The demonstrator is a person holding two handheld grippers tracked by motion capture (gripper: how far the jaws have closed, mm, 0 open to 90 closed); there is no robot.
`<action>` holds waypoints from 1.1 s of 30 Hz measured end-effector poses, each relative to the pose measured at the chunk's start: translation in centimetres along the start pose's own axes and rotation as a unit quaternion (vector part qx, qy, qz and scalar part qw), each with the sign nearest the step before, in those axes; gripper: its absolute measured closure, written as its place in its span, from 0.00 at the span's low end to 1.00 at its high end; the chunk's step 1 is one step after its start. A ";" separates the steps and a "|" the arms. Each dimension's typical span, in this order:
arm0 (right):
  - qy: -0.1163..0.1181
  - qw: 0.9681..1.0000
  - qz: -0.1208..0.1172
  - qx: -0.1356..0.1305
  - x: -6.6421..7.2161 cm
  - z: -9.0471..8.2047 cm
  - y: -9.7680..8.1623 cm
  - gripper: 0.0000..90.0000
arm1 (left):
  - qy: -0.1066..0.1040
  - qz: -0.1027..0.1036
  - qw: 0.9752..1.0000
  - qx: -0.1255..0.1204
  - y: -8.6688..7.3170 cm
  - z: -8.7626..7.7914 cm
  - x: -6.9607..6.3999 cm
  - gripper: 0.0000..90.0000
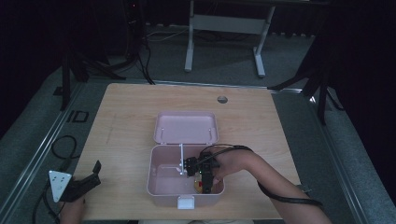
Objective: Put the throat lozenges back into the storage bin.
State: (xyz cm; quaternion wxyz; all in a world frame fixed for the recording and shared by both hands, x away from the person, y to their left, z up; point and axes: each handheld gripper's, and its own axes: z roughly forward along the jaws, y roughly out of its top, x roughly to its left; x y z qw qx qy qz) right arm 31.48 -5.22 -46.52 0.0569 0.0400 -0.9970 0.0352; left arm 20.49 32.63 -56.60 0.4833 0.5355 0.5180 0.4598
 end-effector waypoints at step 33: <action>-0.163 0.928 0.155 -0.297 -0.6 -4.6 -17.8 0.13 | -0.003 -0.002 1.000 -0.001 0.0 0.0 0.0 0.01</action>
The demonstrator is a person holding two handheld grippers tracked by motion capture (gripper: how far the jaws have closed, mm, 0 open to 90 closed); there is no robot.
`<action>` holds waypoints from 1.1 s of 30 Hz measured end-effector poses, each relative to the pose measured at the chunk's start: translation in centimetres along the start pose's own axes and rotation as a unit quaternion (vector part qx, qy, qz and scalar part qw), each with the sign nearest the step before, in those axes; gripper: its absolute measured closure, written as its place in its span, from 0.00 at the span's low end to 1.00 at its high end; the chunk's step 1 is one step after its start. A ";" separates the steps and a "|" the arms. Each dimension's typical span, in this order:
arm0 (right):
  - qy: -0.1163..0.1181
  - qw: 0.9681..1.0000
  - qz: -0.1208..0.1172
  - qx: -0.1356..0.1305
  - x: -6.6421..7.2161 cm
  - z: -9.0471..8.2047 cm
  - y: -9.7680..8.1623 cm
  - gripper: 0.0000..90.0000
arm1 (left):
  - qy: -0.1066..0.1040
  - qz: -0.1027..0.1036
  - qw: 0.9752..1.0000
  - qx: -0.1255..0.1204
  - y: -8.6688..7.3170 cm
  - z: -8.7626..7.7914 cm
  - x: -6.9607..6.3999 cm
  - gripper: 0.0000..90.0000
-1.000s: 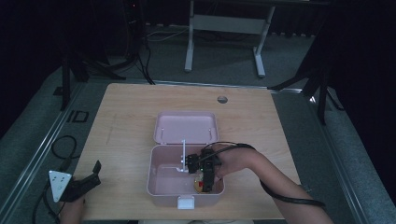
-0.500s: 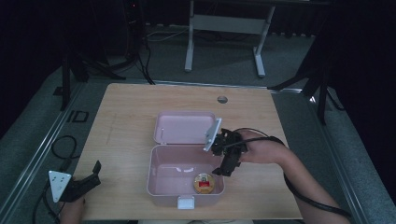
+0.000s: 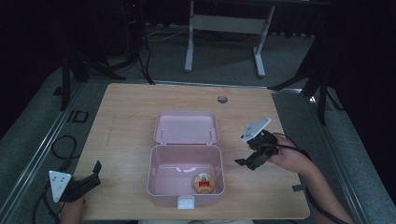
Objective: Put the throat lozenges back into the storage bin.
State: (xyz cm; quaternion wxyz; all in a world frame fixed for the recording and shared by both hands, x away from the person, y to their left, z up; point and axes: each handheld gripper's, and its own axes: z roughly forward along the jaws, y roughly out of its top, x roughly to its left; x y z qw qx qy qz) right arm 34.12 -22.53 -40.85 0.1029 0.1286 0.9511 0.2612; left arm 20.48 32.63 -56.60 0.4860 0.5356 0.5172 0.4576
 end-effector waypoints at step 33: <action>-0.325 0.877 0.313 -0.164 -0.5 5.7 -17.3 0.13 | 0.000 0.000 1.000 -0.001 0.0 0.0 0.0 0.01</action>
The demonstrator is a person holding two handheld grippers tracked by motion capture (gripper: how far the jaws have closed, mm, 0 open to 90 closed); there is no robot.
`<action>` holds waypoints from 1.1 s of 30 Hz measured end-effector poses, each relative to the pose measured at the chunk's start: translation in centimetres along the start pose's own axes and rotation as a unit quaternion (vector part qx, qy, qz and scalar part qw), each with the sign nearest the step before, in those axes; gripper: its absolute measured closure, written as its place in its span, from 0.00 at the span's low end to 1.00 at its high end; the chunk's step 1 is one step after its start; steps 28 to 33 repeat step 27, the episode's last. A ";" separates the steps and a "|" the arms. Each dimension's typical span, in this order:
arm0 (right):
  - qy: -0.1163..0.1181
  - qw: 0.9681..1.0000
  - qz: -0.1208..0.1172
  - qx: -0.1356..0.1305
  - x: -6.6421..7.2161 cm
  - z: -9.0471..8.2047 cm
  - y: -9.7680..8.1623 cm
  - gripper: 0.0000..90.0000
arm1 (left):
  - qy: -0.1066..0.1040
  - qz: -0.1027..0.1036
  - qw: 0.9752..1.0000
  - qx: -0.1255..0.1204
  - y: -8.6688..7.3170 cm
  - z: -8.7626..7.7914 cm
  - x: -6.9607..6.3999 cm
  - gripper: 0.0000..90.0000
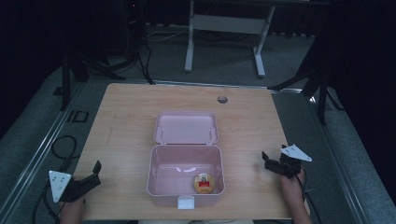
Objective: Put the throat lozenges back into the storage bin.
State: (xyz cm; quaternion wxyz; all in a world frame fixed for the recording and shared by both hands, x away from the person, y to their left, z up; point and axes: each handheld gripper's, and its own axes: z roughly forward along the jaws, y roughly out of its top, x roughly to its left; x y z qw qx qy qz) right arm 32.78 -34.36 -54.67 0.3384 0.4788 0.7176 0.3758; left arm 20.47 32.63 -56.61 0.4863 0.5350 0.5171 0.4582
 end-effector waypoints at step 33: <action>-0.130 0.986 0.103 0.000 -1.7 -0.7 -0.8 0.13 | 0.002 -0.004 1.000 -0.001 0.0 0.0 0.1 0.01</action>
